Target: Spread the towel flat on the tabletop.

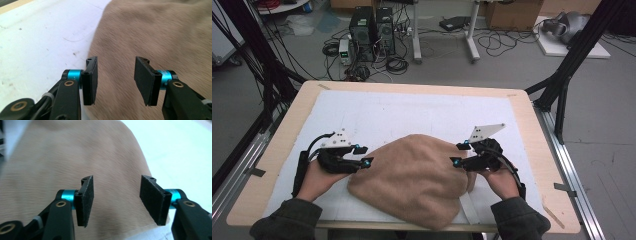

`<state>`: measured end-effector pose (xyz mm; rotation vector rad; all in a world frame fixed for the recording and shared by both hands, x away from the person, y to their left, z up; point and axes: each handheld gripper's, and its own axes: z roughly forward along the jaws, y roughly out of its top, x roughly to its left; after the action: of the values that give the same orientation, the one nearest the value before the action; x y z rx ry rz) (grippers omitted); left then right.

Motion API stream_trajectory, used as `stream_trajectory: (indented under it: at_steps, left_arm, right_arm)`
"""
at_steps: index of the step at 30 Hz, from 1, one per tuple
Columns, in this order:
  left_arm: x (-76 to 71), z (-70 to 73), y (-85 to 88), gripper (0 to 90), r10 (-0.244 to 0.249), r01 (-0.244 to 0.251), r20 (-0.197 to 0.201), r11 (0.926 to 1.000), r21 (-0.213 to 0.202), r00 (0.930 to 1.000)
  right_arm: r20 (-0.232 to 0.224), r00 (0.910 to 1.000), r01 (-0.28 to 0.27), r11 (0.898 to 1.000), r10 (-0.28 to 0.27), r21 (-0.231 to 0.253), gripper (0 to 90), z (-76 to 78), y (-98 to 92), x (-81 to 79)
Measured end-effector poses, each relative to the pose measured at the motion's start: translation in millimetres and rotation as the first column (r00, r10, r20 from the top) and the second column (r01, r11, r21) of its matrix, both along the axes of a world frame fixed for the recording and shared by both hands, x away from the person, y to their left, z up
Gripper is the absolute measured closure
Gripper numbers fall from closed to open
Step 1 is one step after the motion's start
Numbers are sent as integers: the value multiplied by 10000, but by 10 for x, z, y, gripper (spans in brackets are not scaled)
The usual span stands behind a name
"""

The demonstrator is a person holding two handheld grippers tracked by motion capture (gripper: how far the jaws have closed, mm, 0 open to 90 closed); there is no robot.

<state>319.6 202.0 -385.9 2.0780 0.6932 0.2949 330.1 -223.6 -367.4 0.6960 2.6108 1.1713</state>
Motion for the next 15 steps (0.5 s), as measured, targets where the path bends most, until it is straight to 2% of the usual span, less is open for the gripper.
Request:
stream_trajectory:
  at_steps: [1,3,6,7,9,10,11,12,13,14,15]
  left_arm:
    - [65,-28,-21,533,101,-100,-58,9998,180,9999]
    - [188,-118,-67,519,194,-183,-494,9995,240,9986]
    - [337,-282,-114,506,362,-277,-1206,9971,711,9920]
    - [376,-338,-128,500,337,-212,-1552,9964,818,9873]
    - [436,-437,-150,485,192,3,-2448,9969,792,9694]
    - [450,-476,-158,487,106,100,-2716,9972,743,9624]
    - [442,-486,-160,513,184,21,-2564,9968,794,9664]
    - [425,-485,-156,597,146,44,-2405,9969,781,9705]
    - [419,-484,-157,750,93,99,-2410,9969,783,9705]
    - [411,-478,-163,750,105,94,-2388,9966,822,9710]
    - [394,-455,-170,788,60,161,-2259,9953,956,9741]
  right_arm:
    - [-191,9997,160,9998,-162,-124,401,-54,-1,54]
    - [-499,9986,155,9991,-174,-399,360,-173,12,138]
    - [-1028,9947,-7,9975,-66,-703,374,-357,62,198]
    - [-1217,9926,-122,9973,32,-728,436,-406,76,203]
    - [-1384,9894,-546,9958,441,-732,543,-487,101,207]
    - [-1458,9879,-635,9954,525,-720,619,-509,105,200]
    - [-1543,9857,-804,9939,680,-754,694,-524,108,195]
    - [-1571,9845,-912,9928,780,-783,751,-534,114,192]
    - [-1669,9794,-1285,9883,1134,-825,868,-542,144,166]
    - [-1669,9794,-1285,9883,1134,-825,868,-542,144,166]
    - [-1606,9798,-1347,9867,1189,-911,890,-536,154,157]
